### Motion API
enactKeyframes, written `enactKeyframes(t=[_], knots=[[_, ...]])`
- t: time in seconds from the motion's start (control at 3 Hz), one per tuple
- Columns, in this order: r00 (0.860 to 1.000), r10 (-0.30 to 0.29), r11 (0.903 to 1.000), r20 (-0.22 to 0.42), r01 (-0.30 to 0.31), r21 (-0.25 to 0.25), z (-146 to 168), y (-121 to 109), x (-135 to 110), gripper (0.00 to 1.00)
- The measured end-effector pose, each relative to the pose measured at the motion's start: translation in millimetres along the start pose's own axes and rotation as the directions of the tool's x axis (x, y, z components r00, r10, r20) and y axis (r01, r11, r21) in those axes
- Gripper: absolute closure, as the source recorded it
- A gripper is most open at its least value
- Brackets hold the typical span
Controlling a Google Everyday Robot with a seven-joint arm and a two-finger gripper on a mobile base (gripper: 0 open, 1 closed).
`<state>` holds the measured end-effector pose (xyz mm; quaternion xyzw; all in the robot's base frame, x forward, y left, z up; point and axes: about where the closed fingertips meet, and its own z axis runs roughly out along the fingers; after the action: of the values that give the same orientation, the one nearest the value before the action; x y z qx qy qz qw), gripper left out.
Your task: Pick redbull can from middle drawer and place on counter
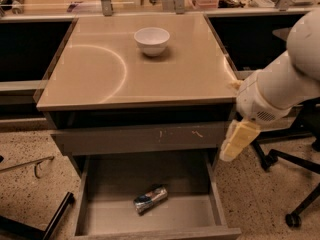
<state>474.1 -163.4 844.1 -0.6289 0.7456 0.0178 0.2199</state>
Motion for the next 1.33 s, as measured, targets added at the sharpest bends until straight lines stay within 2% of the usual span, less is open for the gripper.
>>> enactKeyframes(t=[0.33, 0.67, 1.0, 1.33], knots=[[0.993, 0.051, 0.9973, 0.108, -0.045, -0.059, 74, 35, 6, 0.0], [0.978, 0.085, 0.9959, 0.191, -0.077, -0.049, 124, 47, 8, 0.0], [0.976, 0.083, 0.9966, 0.199, -0.081, -0.019, 125, 39, 6, 0.0], [0.977, 0.082, 0.9966, 0.199, -0.08, -0.022, 125, 40, 6, 0.0]])
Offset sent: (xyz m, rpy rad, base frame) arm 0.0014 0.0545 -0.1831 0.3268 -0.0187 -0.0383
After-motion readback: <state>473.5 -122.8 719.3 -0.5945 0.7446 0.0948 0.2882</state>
